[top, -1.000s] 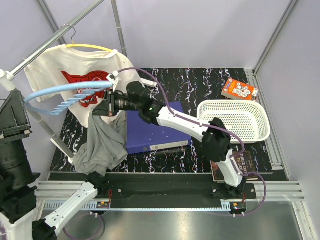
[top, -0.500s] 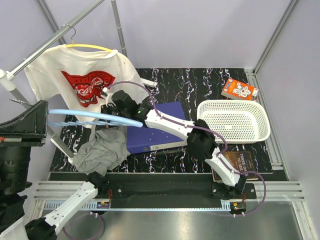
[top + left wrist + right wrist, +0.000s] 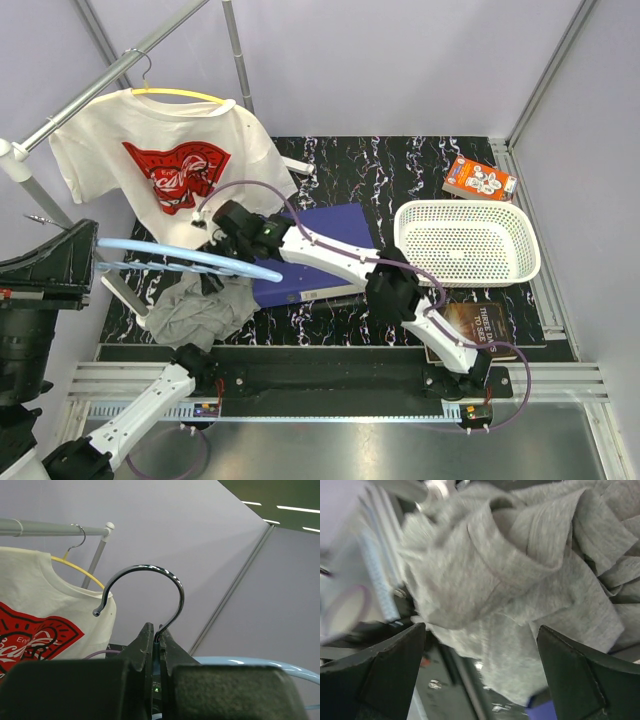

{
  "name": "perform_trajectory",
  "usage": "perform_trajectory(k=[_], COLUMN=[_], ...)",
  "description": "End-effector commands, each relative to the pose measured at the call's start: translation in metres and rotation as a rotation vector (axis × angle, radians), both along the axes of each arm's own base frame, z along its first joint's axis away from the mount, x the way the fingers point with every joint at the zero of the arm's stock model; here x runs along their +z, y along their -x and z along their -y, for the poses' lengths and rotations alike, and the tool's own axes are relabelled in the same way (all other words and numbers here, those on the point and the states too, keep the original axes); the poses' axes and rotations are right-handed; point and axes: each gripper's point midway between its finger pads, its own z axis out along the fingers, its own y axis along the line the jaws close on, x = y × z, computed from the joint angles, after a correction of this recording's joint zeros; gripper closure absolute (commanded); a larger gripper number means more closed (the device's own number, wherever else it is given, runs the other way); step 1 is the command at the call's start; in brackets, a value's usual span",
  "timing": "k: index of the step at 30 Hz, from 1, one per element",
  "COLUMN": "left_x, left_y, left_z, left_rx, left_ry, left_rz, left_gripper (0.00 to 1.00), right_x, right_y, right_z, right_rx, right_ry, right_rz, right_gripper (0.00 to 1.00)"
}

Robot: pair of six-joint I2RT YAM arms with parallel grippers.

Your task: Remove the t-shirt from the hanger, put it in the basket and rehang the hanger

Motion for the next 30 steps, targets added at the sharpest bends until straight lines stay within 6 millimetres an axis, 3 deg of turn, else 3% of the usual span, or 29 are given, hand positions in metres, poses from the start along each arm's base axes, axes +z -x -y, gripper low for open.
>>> perform_trajectory(k=[1,9,20,23,24,27,30], left_x=[0.006,-0.001,-0.003,-0.003,-0.003,-0.003,-0.002], left_y=[0.004,0.005,0.011,0.011,0.011,0.011,0.013], left_z=[-0.002,-0.004,-0.008,-0.006,-0.005,-0.006,-0.008], left_rx=[0.001,0.004,0.005,-0.007,-0.011,-0.009,-0.007], left_ry=[-0.003,-0.001,-0.011,-0.011,-0.010,-0.006,-0.002], left_rz=[0.026,0.020,0.013,0.012,0.012,0.012,0.017], left_gripper=[1.00,1.00,1.00,1.00,1.00,1.00,1.00], right_x=[-0.011,-0.025,-0.081,-0.100,-0.115,-0.133,-0.143], right_y=[0.003,0.013,0.017,0.016,0.015,0.019,0.021], right_z=[0.009,-0.017,-0.023,-0.024,-0.022,-0.022,-0.022], right_rx=[0.173,0.325,0.521,0.530,0.534,0.561,0.581], right_ry=[0.082,0.072,0.156,0.192,0.219,0.256,0.275], right_rz=[0.289,0.496,0.688,0.694,0.685,0.683,0.703], right_gripper=[0.00,0.00,0.00,0.00,0.00,0.07,0.38])
